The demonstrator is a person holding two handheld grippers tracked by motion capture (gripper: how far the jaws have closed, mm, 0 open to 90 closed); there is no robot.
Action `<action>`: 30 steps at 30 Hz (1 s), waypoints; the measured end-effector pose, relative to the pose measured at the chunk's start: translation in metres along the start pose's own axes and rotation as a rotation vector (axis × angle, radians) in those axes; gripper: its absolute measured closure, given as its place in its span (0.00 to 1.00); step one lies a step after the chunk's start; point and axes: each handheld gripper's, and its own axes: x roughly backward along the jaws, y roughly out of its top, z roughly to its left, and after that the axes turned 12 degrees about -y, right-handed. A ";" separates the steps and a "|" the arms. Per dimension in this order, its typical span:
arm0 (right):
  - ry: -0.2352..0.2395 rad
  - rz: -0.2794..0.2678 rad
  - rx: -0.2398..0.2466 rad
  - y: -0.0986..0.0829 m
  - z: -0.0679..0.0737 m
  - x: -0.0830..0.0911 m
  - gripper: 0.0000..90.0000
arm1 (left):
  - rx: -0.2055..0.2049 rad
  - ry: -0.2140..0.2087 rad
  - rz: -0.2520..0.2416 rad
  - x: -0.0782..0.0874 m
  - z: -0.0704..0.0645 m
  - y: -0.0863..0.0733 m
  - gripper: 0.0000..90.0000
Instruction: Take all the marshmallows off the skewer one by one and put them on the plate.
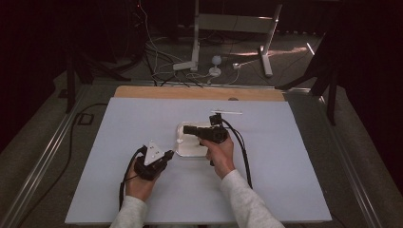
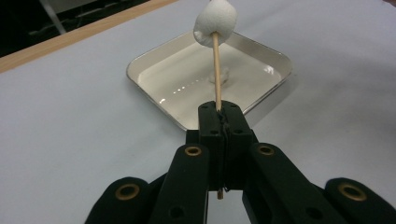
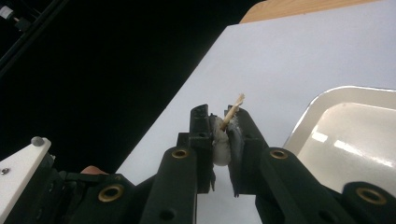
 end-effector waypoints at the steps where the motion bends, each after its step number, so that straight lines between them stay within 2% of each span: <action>1: -0.003 0.004 0.029 0.001 0.001 -0.001 0.88 | 0.003 0.006 0.000 0.000 0.000 0.000 1.00; 2: -0.003 0.004 0.029 0.001 0.001 -0.001 0.88 | 0.003 0.009 0.004 -0.001 -0.001 0.000 1.00; 4: 0.001 0.028 0.039 0.000 0.000 -0.002 0.83 | 0.011 -0.002 -0.025 -0.001 -0.002 0.002 1.00; 6: 0.014 0.070 0.055 -0.004 0.001 -0.006 0.80 | -0.006 0.011 -0.015 -0.003 -0.005 0.004 1.00; 7: 0.015 0.069 0.053 -0.006 0.002 -0.007 0.82 | -0.007 0.010 -0.016 -0.003 -0.006 0.003 1.00; 10: 0.054 0.079 -0.011 -0.007 0.000 -0.010 0.87 | 0.009 0.012 -0.027 -0.003 -0.004 0.002 1.00; 12: 0.060 0.081 -0.021 -0.006 0.002 -0.010 0.89 | 0.003 0.005 -0.028 -0.003 -0.004 0.001 1.00; 15: 0.039 0.044 -0.042 -0.004 0.002 -0.005 0.91 | 0.002 -0.015 -0.038 -0.002 -0.002 0.000 1.00; 17: -0.001 -0.022 -0.048 0.001 0.000 0.004 0.91 | -0.004 -0.015 -0.023 -0.002 -0.002 -0.003 1.00; 18: 0.015 -0.024 -0.073 0.005 -0.005 0.007 0.91 | 0.011 -0.032 -0.042 -0.001 -0.001 -0.004 1.00; 19: 0.015 -0.024 -0.073 0.005 -0.005 0.007 0.91 | 0.015 -0.035 -0.044 0.000 -0.001 -0.003 1.00; 21: 0.001 -0.007 -0.030 0.009 -0.004 0.009 0.91 | -0.002 -0.037 -0.029 -0.002 -0.003 -0.002 1.00; 22: -0.013 -0.013 -0.006 0.010 -0.003 0.012 0.91 | 0.005 -0.049 -0.035 -0.002 -0.003 -0.002 1.00; 27: -0.011 -0.008 -0.018 0.010 -0.007 0.009 0.91 | 0.004 -0.050 -0.028 0.001 -0.001 -0.003 1.00; 30: -0.020 -0.023 -0.018 0.012 -0.006 0.009 0.91 | -0.001 -0.044 -0.027 0.002 0.001 -0.003 1.00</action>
